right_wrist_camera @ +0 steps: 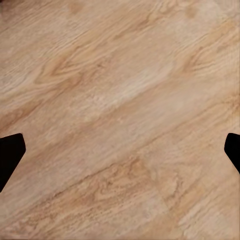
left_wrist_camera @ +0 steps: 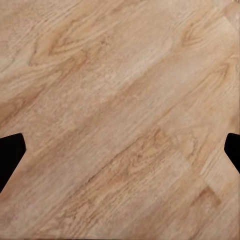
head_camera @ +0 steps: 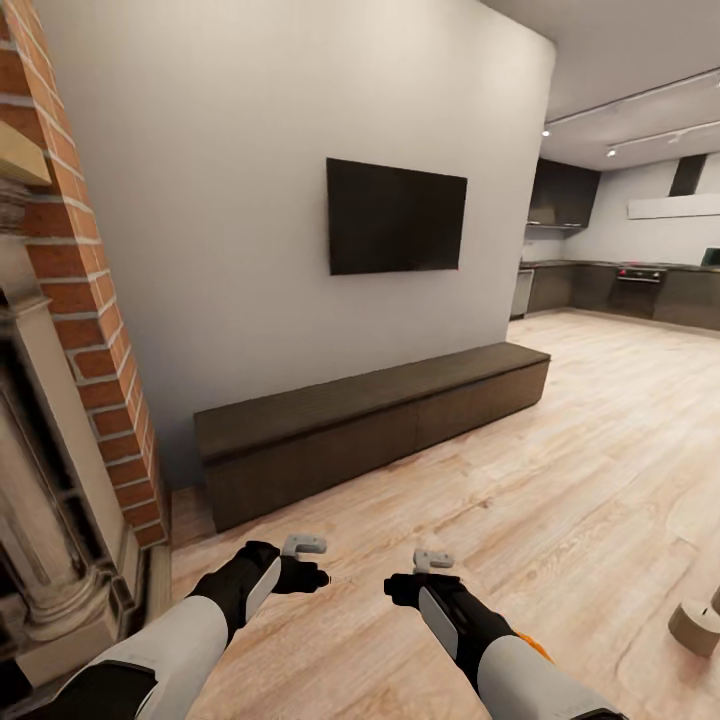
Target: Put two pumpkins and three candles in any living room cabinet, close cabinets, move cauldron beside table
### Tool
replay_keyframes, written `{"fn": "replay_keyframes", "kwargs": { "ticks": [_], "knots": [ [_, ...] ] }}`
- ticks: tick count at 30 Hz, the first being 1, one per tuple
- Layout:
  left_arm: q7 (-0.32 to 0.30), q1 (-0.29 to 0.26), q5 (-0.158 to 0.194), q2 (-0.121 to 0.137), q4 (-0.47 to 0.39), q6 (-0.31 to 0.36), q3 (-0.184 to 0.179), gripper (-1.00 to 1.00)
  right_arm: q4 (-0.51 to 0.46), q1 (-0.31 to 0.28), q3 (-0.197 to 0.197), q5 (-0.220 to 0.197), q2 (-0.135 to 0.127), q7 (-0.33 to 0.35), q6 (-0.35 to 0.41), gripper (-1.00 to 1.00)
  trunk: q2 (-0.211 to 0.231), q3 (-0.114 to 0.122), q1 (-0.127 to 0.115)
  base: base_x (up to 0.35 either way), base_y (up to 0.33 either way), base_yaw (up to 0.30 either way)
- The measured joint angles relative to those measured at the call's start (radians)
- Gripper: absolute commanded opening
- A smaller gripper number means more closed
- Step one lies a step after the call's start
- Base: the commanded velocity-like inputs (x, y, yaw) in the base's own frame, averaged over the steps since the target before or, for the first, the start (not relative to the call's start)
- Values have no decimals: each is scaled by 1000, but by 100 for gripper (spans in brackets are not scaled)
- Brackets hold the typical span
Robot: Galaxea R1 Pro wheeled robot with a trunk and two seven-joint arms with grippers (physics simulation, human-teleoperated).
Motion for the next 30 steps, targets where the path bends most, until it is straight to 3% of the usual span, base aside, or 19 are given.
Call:
{"fn": "replay_keyframes", "kwargs": {
  "ticks": [30],
  "knots": [
    [0,0,0,0,0,0,0,100,0,0,0,-1,0,0,0,100,0,11,0,13,-33,285]
  ]
}}
